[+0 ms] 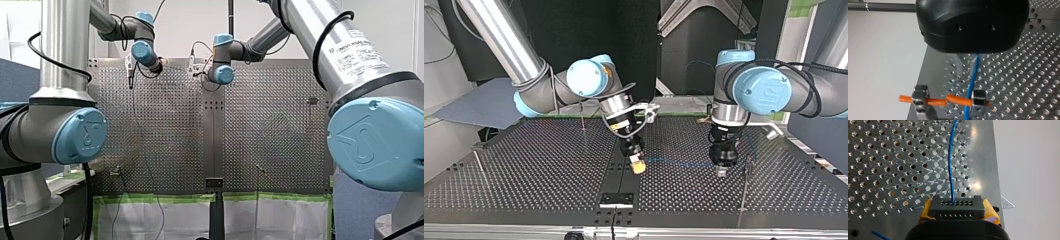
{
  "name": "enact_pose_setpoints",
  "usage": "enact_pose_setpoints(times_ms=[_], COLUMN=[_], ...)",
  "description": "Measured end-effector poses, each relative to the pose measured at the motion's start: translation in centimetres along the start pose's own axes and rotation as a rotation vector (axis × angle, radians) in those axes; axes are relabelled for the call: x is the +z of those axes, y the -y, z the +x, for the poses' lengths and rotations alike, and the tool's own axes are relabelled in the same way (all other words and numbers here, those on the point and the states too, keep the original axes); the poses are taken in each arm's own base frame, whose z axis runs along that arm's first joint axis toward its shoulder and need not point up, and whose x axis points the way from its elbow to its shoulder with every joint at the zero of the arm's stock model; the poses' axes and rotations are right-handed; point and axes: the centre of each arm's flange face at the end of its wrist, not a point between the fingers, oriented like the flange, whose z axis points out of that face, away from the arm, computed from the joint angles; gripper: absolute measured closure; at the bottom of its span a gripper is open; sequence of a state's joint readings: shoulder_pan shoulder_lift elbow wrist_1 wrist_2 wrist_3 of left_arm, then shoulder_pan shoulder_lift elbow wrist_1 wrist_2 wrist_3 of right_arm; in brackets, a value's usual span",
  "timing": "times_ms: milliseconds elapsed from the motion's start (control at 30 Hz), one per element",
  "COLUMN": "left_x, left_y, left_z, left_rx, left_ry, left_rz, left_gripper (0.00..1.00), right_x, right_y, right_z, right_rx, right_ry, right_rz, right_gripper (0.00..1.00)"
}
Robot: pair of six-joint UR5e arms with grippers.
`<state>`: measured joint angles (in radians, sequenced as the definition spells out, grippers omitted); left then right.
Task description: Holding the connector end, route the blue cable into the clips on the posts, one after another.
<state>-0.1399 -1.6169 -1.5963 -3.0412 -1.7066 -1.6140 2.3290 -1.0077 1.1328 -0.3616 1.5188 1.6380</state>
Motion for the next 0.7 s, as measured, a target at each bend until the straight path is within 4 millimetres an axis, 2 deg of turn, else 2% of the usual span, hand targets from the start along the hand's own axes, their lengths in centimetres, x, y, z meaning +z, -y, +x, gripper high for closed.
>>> enact_pose_setpoints(times_ms=[667, 700], left_x=[-0.08, -0.09], left_y=[0.13, 0.12], left_z=[-0.01, -0.02], left_rx=[-0.002, -0.002], left_ry=[0.001, 0.002], left_rz=[-0.006, -0.006], left_gripper=[1.00, 0.85], right_x=[-0.06, -0.06], right_y=[-0.38, -0.38], right_z=[-0.09, -0.10], right_rx=[0.000, 0.000], right_ry=[0.010, 0.010], right_rz=[-0.007, -0.007], right_gripper=[1.00, 1.00])
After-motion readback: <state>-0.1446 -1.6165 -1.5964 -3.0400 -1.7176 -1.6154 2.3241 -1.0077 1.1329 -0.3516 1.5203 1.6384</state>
